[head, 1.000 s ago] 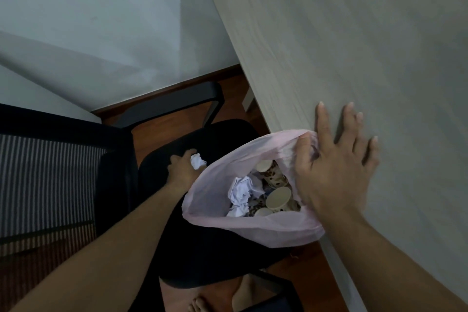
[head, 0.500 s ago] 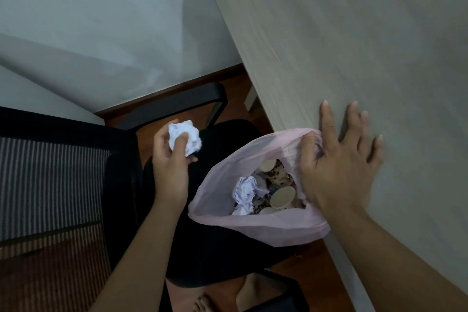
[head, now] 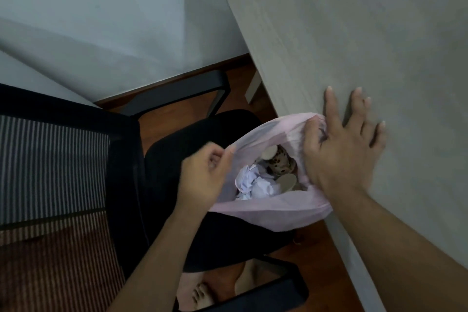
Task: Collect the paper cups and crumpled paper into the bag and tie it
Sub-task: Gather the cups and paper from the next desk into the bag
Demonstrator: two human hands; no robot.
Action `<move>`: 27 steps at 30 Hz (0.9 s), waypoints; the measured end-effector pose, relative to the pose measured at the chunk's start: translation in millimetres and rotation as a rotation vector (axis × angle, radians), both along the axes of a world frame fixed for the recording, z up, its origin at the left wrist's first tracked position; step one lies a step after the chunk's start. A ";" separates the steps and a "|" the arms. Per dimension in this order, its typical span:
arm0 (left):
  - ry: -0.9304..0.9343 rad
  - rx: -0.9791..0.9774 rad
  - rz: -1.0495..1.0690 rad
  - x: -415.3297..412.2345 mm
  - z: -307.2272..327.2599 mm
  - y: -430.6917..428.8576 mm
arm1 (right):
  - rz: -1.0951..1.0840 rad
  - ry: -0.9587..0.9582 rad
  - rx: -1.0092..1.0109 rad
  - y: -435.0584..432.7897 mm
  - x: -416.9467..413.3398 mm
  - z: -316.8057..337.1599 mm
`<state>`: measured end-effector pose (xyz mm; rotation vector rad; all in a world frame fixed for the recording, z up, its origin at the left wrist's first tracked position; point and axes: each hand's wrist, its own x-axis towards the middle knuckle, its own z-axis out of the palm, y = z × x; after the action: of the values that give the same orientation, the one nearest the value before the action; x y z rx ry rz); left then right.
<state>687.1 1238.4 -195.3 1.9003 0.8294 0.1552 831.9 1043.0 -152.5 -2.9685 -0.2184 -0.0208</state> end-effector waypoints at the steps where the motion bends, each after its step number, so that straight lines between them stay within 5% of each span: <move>1: -0.021 0.131 0.077 -4.0 -7.9 4.3 | 0.003 -0.001 0.003 -0.3 0.4 0.4; 3: 0.164 0.178 0.073 -14.7 -25.3 11.3 | 0.008 0.000 0.009 -0.8 0.1 1.8; 6: 0.400 -0.093 -0.023 -30.3 -49.1 16.2 | 0.011 -0.018 0.023 0.0 -1.9 2.8; 15: 0.232 -0.450 0.320 -21.8 17.7 18.9 | -0.081 -0.092 0.220 -3.7 7.5 -4.4; 20: 0.270 -0.399 0.326 -20.6 91.6 35.1 | 0.013 0.125 0.392 -22.0 15.9 20.0; 27: 0.192 -0.206 0.195 -9.9 217.5 61.8 | -0.089 0.324 0.424 -18.8 4.5 137.8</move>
<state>677.2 1300.2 22.2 1.6571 1.1171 0.0048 836.4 1024.2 -14.7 -2.5089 -0.0323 0.3537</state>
